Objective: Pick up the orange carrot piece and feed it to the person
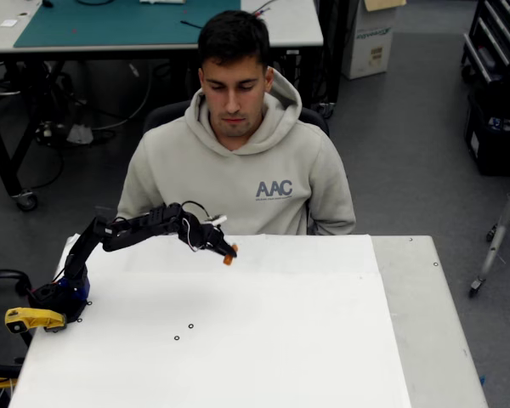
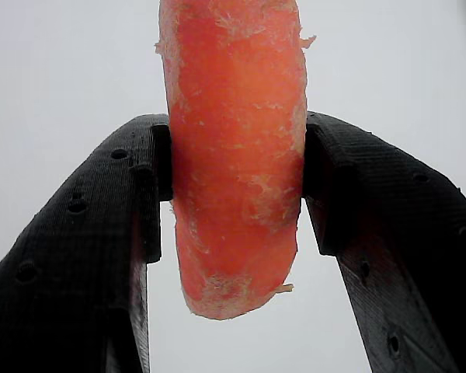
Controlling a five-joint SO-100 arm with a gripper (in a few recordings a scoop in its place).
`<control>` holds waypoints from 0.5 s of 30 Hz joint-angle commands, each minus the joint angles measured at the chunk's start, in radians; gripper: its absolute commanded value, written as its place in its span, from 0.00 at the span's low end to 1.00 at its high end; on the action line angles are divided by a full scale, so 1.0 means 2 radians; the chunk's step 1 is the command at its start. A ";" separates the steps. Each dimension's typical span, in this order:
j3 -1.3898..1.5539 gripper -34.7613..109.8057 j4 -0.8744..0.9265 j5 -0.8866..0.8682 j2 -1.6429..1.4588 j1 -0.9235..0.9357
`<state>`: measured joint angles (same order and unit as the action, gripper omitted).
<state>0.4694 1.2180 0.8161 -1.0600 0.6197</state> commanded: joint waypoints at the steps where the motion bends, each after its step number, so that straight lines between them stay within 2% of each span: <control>1: -0.103 0.22 0.006 0.003 -0.019 -0.017; 9: -0.254 0.22 0.005 0.008 -0.012 -0.079; 15: -0.374 0.22 0.005 0.012 0.064 -0.097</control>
<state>-0.0890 1.2180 0.8207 -0.9572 0.4234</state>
